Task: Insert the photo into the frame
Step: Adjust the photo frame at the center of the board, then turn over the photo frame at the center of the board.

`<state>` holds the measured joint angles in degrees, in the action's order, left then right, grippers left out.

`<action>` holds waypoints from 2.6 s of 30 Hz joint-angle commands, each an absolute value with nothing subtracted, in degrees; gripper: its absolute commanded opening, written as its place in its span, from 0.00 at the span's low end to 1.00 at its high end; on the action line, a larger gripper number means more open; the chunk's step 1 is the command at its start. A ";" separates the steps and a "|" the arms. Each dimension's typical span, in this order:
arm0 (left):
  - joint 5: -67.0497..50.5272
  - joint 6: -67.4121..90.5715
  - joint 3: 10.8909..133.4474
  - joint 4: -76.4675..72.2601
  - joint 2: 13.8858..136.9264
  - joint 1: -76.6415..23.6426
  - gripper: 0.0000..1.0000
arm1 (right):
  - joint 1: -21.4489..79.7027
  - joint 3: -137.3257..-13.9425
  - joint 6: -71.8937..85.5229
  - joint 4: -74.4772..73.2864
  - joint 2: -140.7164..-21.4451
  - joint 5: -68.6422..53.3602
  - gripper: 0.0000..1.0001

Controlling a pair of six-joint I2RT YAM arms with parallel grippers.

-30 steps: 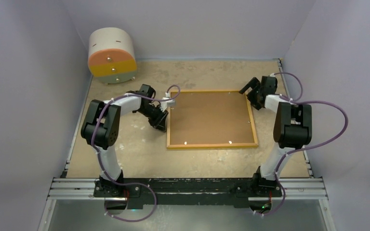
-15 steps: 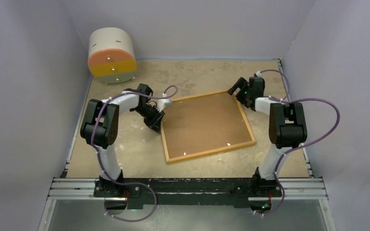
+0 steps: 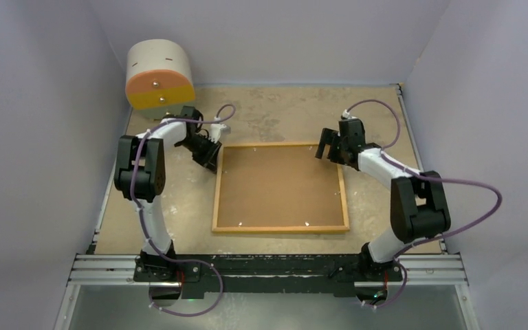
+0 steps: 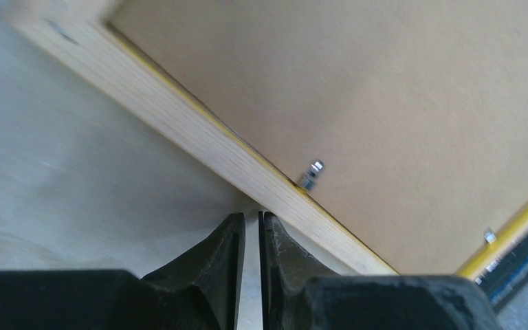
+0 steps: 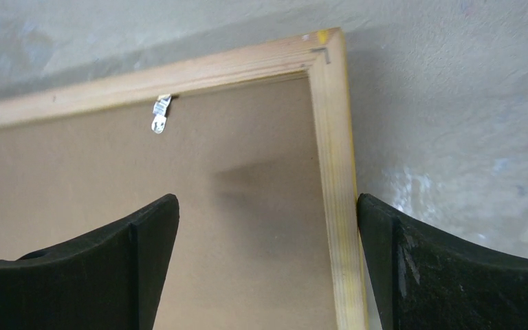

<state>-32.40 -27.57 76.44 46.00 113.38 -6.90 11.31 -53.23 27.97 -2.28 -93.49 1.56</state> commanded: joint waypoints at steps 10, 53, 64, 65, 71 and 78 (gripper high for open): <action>-37.64 -18.11 111.48 41.97 135.35 -13.36 0.16 | 29.62 -57.70 13.35 -16.95 -82.27 -8.87 0.99; -32.71 -19.95 91.59 48.18 87.68 7.29 0.90 | 64.33 -81.49 14.58 -24.27 -105.49 10.71 0.74; -33.01 -24.03 76.92 50.01 82.44 7.30 0.93 | 67.00 -80.97 15.69 -21.97 -110.01 10.69 0.43; -32.66 -24.54 75.70 49.93 82.18 7.39 0.94 | 67.12 -81.10 15.77 -22.02 -110.41 10.59 0.43; -32.70 -26.33 71.13 49.89 81.04 7.32 0.95 | 67.72 -80.62 16.49 -20.90 -110.52 9.55 0.44; -33.28 -26.92 69.26 49.70 81.95 7.32 0.96 | 68.05 -81.21 16.50 -21.12 -112.27 9.49 0.45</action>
<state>-32.34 -25.30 69.71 50.30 82.78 7.27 67.81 -79.07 15.81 -21.50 -111.26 9.34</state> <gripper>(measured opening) 0.955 0.452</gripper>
